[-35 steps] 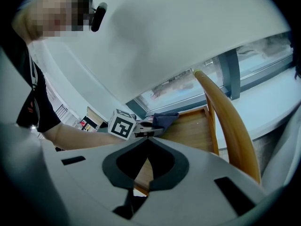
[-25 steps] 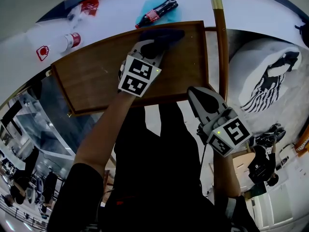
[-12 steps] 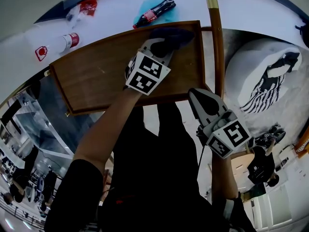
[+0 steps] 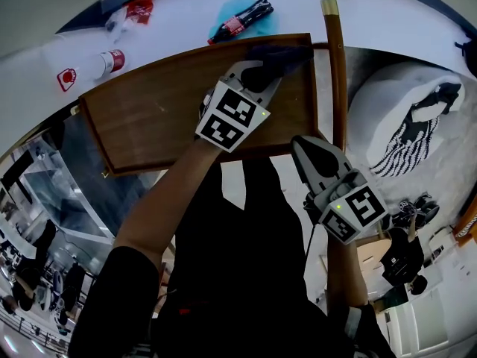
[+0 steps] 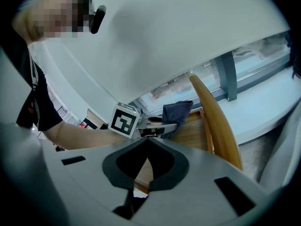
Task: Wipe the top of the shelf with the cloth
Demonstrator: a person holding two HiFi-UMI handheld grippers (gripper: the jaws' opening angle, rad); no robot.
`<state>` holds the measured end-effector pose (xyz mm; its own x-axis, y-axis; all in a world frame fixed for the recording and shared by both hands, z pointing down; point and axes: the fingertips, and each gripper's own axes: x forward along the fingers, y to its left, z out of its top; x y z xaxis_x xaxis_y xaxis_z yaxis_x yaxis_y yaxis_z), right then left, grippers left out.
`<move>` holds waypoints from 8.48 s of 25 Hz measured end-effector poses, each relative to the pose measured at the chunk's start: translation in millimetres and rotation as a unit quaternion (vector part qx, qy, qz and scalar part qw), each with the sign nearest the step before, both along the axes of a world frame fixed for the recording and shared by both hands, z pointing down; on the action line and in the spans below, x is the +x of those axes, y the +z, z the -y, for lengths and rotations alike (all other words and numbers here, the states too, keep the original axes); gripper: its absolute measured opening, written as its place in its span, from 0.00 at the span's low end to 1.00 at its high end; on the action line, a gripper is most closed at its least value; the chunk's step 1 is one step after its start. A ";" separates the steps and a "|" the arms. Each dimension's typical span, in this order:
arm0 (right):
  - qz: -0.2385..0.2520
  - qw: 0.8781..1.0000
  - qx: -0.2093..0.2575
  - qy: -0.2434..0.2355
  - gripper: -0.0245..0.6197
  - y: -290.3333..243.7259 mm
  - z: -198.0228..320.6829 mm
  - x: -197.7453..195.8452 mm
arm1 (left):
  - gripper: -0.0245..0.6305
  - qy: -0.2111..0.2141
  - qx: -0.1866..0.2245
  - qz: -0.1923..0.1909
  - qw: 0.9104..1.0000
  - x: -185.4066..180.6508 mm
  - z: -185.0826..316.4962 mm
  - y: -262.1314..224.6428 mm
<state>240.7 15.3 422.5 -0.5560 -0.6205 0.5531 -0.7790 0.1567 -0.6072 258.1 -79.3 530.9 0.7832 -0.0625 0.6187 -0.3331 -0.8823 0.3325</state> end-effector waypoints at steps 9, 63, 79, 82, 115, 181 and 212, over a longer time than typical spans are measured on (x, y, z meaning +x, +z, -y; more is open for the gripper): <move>-0.005 0.999 0.017 -0.039 0.05 -18.6 17.4 -51.4 | 0.12 -0.043 0.026 -0.047 0.998 -64.6 17.1 -60.8; -0.008 0.973 -0.009 -0.229 0.05 0.8 20.2 -325.3 | 0.12 -0.254 0.049 0.128 0.957 -472.5 -3.9 8.7; -0.004 0.981 -0.013 -0.193 0.05 4.1 10.8 -285.0 | 0.12 -0.222 0.024 0.132 0.966 -434.7 -17.6 28.3; -0.002 0.984 -0.014 -0.180 0.05 3.8 8.9 -274.2 | 0.12 -0.216 0.022 0.130 0.968 -423.0 -18.6 29.8; 0.001 0.996 -0.014 -0.093 0.05 8.1 -18.9 -144.1 | 0.12 -0.125 0.018 0.115 0.985 -268.7 -30.2 38.9; 0.009 0.992 0.019 -0.127 0.05 -28.4 -9.2 -171.9 | 0.12 -0.150 0.042 -0.019 0.988 -251.2 -31.2 -65.5; 0.008 0.962 -0.004 -0.274 0.05 -6.2 -17.2 -371.3 | 0.12 -0.278 0.037 0.087 0.956 -495.9 -86.3 -10.3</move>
